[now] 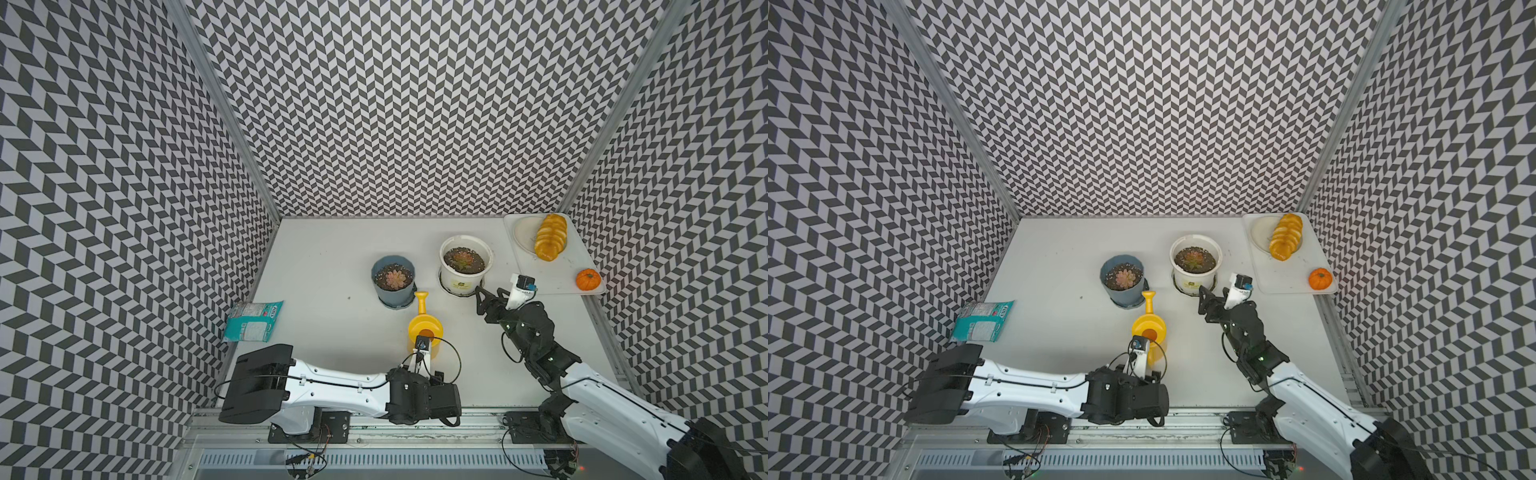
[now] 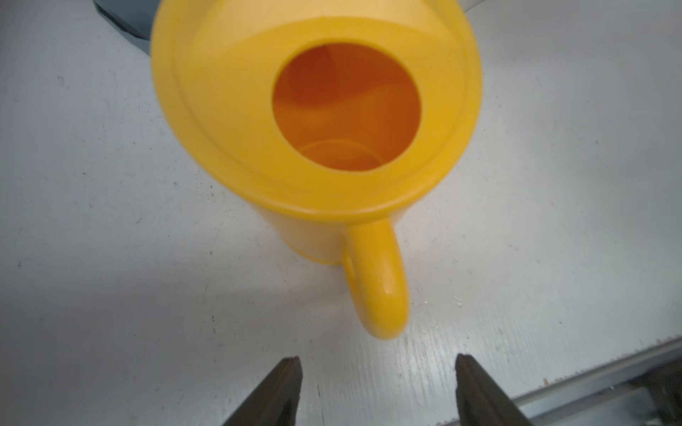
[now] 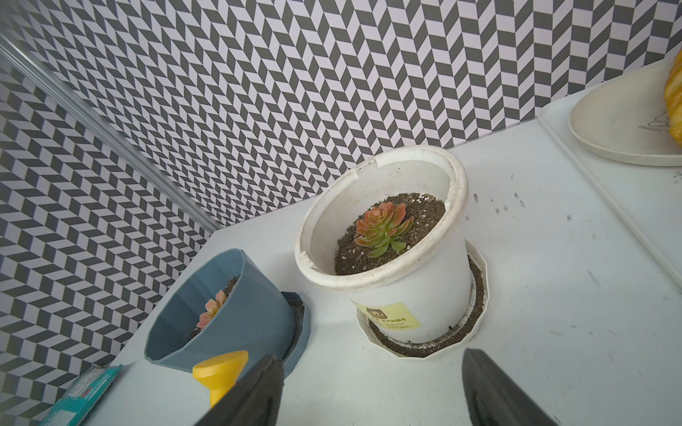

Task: Water the succulent around the soil edge
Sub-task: Pick up the watering can from the center of the board.

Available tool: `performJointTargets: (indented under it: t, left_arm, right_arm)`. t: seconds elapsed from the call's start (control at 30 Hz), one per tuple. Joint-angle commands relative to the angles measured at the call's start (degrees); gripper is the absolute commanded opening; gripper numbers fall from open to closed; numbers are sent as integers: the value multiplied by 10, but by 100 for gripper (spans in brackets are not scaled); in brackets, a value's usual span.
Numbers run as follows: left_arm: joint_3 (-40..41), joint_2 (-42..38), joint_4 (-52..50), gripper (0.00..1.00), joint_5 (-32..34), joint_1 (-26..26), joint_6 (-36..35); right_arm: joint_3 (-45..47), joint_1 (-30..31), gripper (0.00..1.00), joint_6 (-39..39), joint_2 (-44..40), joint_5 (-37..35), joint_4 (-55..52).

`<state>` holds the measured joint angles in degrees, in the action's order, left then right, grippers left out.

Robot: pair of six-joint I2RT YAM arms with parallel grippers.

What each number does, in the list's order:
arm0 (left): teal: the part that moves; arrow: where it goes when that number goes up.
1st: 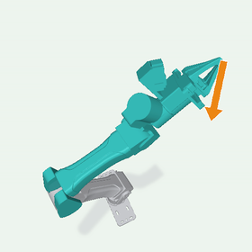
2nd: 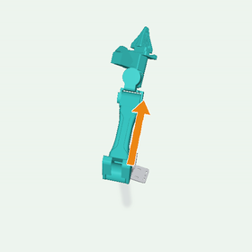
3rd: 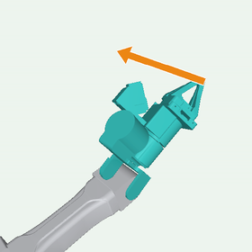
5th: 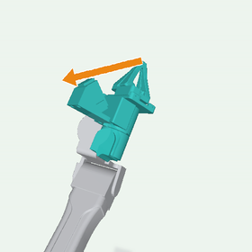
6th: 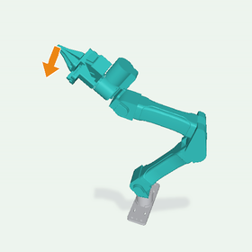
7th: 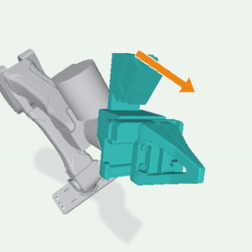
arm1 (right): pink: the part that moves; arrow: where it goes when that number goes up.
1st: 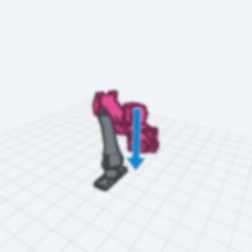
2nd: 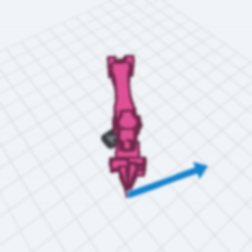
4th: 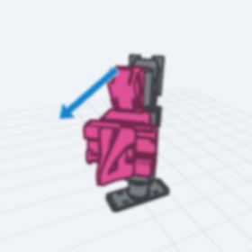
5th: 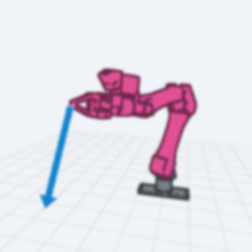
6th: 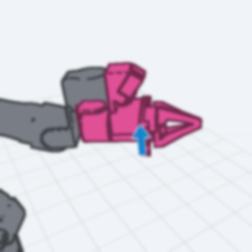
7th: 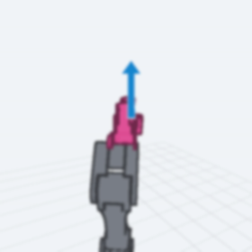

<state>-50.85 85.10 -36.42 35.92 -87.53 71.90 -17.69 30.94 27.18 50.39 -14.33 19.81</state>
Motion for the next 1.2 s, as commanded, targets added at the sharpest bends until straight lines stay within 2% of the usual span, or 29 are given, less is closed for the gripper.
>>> performJointTargets:
  t: [0.0,0.1,0.2,0.37,0.73,0.83,1.03,1.17]
  left_arm:
    - [-17,2,11,63,19,18,-15]
    - [-20,2,13,63,32,26,-30]
    - [-17,3,28,61,17,47,-56]
    - [-10,-2,57,43,0,70,-104]
    - [6,-15,95,27,-24,85,-195]
    - [23,-32,120,25,-48,94,-229]
    - [34,-58,111,22,-56,110,-261]
    - [39,-67,104,31,-57,119,-276]
  right_arm:
    - [-11,-2,80,-5,2,-7,35]
    - [-12,-3,80,-6,2,-6,35]
    - [-12,-2,80,-6,3,-6,35]
    - [-11,-2,80,-7,3,-4,36]
    - [-12,-2,79,-10,3,0,37]
    - [-11,-2,79,-9,3,0,37]
    - [-10,-2,78,-10,2,1,38]
    - [-11,-2,78,-12,2,3,38]
